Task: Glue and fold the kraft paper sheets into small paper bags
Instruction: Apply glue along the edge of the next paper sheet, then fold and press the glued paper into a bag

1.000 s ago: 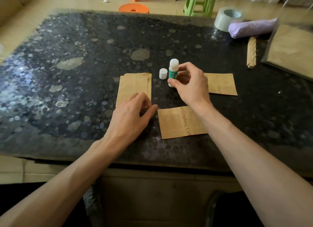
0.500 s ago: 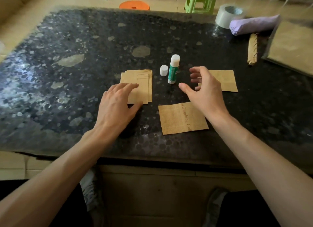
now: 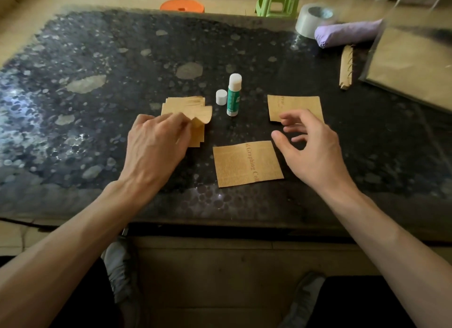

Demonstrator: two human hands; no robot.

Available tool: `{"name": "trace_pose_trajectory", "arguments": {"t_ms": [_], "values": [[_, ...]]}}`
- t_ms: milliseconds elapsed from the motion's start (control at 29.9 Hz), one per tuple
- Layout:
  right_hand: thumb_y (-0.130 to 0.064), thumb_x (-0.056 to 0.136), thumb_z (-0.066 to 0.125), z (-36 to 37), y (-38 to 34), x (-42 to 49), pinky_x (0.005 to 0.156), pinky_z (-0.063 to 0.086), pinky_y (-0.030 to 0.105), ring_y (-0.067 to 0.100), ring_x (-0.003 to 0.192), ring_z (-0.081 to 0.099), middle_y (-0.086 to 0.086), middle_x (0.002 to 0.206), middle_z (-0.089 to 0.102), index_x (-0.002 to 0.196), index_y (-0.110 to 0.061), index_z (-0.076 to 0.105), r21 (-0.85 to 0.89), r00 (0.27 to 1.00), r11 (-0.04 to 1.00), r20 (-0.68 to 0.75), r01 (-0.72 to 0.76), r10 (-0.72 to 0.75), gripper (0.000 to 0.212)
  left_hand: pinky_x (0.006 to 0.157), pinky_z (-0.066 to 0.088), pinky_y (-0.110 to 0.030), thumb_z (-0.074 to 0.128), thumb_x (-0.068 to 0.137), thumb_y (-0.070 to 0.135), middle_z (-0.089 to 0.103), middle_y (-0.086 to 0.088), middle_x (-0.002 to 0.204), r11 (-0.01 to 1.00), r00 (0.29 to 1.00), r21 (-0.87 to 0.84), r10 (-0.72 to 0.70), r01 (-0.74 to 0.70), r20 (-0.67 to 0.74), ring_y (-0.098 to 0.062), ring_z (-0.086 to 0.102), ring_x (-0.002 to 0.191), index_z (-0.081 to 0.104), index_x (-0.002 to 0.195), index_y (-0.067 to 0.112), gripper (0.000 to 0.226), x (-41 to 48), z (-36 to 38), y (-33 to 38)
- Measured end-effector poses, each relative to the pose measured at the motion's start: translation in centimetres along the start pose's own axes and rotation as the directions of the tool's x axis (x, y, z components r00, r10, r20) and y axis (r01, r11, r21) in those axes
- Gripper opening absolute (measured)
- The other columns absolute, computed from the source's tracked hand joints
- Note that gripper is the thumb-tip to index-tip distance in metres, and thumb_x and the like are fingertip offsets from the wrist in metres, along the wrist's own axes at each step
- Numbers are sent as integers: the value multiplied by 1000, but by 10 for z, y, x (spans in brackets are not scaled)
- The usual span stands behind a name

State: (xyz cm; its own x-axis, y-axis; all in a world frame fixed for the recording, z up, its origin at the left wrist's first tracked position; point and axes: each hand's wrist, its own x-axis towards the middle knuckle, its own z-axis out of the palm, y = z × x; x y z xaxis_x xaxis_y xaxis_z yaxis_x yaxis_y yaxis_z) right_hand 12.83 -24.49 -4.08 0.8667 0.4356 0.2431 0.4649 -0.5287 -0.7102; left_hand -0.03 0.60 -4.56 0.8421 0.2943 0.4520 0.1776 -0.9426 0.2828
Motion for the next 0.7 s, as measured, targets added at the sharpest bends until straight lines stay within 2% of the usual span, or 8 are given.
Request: {"name": "trace_pose_trajectory", "arguments": {"t_ms": [67, 167, 234, 301, 401, 535, 635, 702], "values": [[-30, 94, 77, 1, -6, 2, 81, 54, 11, 1, 108, 65, -14, 119, 65, 130, -24, 63, 57, 999, 998, 32, 7, -9, 39, 80, 55, -26, 60, 102, 25, 74, 9, 93, 973, 997, -226, -57, 46, -44, -7, 70, 80, 71, 101, 17, 15, 5, -8, 12], [-36, 90, 80, 4, -14, 4, 86, 55, 14, -1, 116, 62, -15, 129, 62, 135, -30, 59, 219, 989, 971, 135, -97, 68, 50, 74, 54, -15, 62, 101, 19, 72, 12, 91, 820, 983, -549, -180, 163, 22, -3, 70, 81, 72, 100, 16, 11, 13, -20, 27], [-42, 86, 82, 2, -19, 5, 92, 54, 17, 0, 121, 62, -12, 135, 62, 142, -29, 55, 377, 949, 888, 265, -264, 170, 64, 71, 55, -16, 62, 101, 17, 72, 10, 88, 711, 965, -658, -239, 247, 104, -3, 70, 81, 73, 99, 15, 11, 14, -24, 30], [-46, 83, 82, -1, -23, 7, 98, 54, 23, 1, 118, 66, -10, 130, 69, 144, -28, 54, 492, 878, 750, 410, -443, 250, 69, 68, 58, -19, 63, 101, 18, 74, 6, 87, 633, 942, -701, -281, 328, 187, -5, 72, 82, 75, 99, 14, 12, 12, -23, 29], [-41, 90, 76, -5, -24, 7, 104, 52, 35, 7, 111, 72, -8, 116, 77, 132, -23, 62, 566, 805, 599, 536, -566, 255, 48, 74, 62, -31, 64, 100, 22, 77, -3, 93, 547, 909, -729, -300, 412, 289, -17, 75, 87, 76, 102, 11, 16, 10, -17, 27], [-25, 95, 72, -7, -26, 7, 101, 57, 39, 11, 106, 74, -3, 111, 79, 119, -18, 74, 593, 819, 569, 466, -570, 335, 25, 71, 61, -29, 65, 99, 21, 79, -2, 91, 474, 887, -753, -305, 456, 346, -18, 76, 85, 76, 102, 11, 15, 9, -14, 31], [-23, 91, 77, -5, -21, 5, 92, 59, 32, 6, 99, 75, -6, 104, 80, 111, -20, 76, 518, 853, 677, 314, -522, 417, 21, 62, 62, -29, 70, 96, 22, 79, -1, 85, 529, 872, -693, -300, 490, 387, -20, 76, 74, 76, 99, 11, 13, 6, -12, 34], [-25, 89, 80, -4, -17, 5, 83, 58, 23, 1, 96, 73, -10, 100, 79, 104, -27, 76, 420, 878, 771, 221, -478, 424, 15, 62, 62, -31, 71, 95, 23, 79, 0, 83, 579, 866, -647, -275, 496, 418, -19, 76, 71, 76, 98, 12, 13, 4, -9, 33]]}}
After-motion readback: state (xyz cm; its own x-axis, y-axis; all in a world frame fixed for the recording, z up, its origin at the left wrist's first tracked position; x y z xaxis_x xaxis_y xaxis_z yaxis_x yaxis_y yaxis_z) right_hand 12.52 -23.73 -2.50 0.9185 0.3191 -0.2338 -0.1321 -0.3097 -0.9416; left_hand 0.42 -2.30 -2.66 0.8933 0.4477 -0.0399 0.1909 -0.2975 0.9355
